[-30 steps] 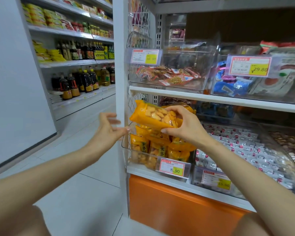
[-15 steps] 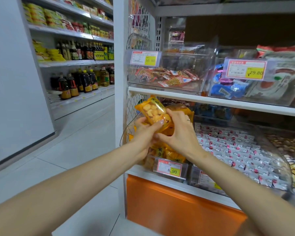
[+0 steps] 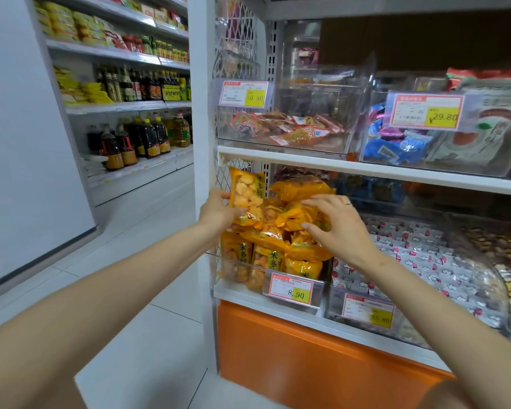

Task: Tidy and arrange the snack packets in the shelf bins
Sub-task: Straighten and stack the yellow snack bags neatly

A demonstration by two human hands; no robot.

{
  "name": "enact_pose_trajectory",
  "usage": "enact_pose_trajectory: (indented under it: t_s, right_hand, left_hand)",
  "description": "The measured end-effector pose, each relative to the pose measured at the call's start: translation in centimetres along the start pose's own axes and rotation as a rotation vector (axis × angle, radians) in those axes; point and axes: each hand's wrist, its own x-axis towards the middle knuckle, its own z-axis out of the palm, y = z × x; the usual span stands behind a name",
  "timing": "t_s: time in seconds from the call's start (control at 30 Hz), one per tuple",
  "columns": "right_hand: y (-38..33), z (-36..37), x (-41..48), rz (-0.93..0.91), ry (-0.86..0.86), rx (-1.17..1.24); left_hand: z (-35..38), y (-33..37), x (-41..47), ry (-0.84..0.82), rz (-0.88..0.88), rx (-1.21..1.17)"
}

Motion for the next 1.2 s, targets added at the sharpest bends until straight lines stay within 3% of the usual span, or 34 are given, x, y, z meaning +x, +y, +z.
enact_pose_trajectory:
  t_s: [0.23,0.43,0.73,0.93,1.03,1.1,1.2]
  right_hand:
    - [0.6,0.1,-0.5,-0.017,-0.102,0.037]
    - [1.1,0.3,-0.7,-0.035,-0.116,0.074]
    - [1.7,0.6,-0.6,-0.059,-0.117,0.098]
    - [1.8,1.2,-0.3,-0.066,-0.082,0.115]
    - [2.0,1.2,0.0,-0.036,-0.042,0.121]
    - [2.2,1.2,0.2,-0.021,-0.057,0.069]
    - [2.0,1.2,0.9,0.002,-0.095,-0.027]
  left_hand:
    - [1.7,1.9,5.3,0.093,0.027,0.19]
    - [3.8,1.2,8.9,0.203,0.047,0.499]
    - [5.1,-0.6,11.4,0.124,0.094,0.469]
    - [4.6,0.0,10.7,0.042,0.254,1.141]
    - [3.4,1.2,9.2,0.039,0.348,1.123]
    - [2.4,1.7,7.5,-0.054,0.466,1.002]
    - [0.5,2.2,4.4,-0.441,0.424,0.775]
